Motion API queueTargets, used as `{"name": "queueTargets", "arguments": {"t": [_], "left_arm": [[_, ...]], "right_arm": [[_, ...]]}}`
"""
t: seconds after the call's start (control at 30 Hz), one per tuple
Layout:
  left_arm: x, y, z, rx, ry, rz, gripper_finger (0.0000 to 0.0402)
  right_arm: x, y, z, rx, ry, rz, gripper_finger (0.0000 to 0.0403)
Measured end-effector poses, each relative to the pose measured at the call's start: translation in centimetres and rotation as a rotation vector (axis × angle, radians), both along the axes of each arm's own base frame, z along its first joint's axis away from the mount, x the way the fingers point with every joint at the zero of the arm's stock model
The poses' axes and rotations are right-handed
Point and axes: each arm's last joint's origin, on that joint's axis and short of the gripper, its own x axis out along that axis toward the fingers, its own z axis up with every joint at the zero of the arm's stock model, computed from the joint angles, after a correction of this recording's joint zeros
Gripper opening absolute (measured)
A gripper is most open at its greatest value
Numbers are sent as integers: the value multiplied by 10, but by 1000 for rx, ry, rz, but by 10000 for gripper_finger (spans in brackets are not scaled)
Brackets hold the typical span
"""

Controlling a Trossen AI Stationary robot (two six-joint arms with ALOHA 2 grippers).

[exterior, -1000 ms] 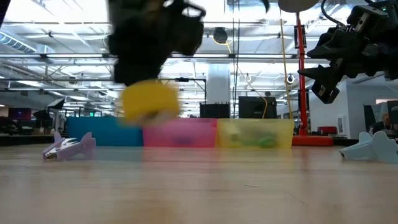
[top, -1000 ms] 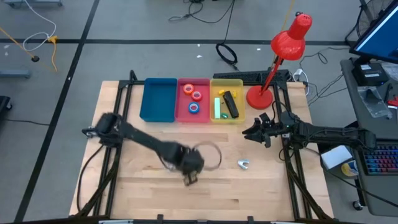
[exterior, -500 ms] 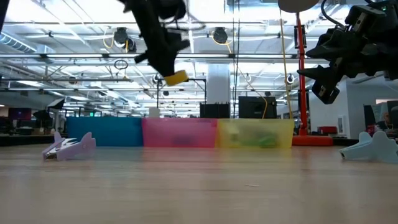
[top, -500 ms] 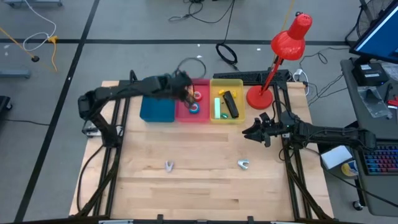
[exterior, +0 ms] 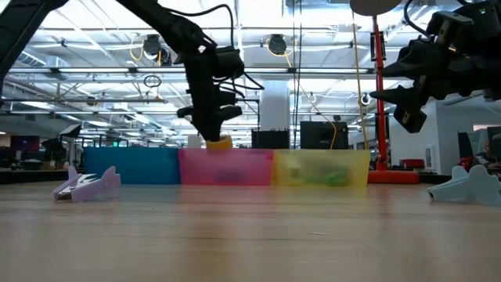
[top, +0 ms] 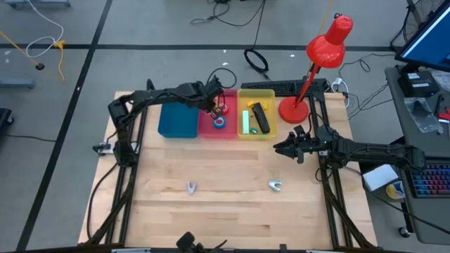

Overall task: Pick and place Stapler, Stapler remover, tape
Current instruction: Put the yellow tape into the red bin

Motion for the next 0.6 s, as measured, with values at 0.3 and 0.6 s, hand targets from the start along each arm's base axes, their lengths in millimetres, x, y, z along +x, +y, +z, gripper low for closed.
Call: {"name": "queueTargets", "arguments": {"t": [0.3, 0.6], "left_arm": [[9, 2, -19, 42, 79, -83, 42], [10, 6, -37, 78, 195, -102, 55]], "right_arm": [[0, 0, 0, 15, 3, -7, 155], [-1, -3, 0, 27, 4, -30, 155]]}}
